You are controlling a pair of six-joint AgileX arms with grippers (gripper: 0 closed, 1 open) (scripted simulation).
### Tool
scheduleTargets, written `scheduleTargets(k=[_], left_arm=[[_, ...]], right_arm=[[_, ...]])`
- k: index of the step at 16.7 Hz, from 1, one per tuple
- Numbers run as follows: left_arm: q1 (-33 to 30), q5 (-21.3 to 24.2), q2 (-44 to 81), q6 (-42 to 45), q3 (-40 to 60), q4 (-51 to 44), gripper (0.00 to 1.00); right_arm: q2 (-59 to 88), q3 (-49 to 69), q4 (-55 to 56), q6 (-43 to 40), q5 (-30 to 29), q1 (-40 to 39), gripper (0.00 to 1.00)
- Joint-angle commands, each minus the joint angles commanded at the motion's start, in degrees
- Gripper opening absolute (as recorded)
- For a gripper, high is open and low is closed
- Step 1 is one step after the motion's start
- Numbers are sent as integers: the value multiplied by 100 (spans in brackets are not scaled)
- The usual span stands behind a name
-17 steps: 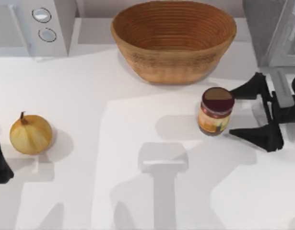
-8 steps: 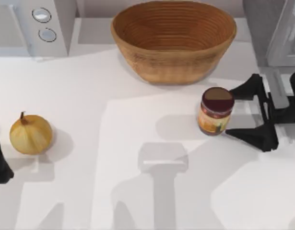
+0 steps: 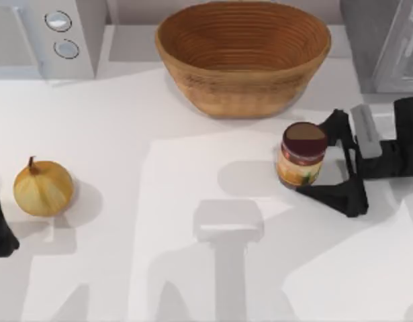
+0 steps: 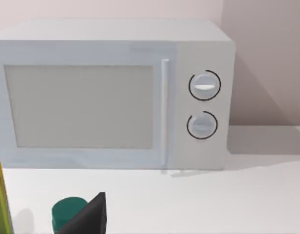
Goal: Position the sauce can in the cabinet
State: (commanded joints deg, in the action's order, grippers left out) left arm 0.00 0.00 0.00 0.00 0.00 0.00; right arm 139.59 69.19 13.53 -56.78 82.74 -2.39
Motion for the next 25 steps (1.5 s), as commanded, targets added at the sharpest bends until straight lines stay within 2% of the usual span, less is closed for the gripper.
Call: scheduleTargets(k=[3,6,9,13,25], left_arm=[[0,0,0,0,0,0,100],[0,0,0,0,0,0,100],[0,0,0,0,0,0,100],[0,0,0,0,0,0,100],[0,0,0,0,0,0,100]], right_arm=[[-88,-351,1382,1125,-102,-167,100],[-215,-581,2263,1925,-208,-311,100],[-289,-668,2602,2255,-265,-380,100],[-289,-668,2602,2255,-265,-380,100],[-289,-668,2602,2255,-265,-380,10]])
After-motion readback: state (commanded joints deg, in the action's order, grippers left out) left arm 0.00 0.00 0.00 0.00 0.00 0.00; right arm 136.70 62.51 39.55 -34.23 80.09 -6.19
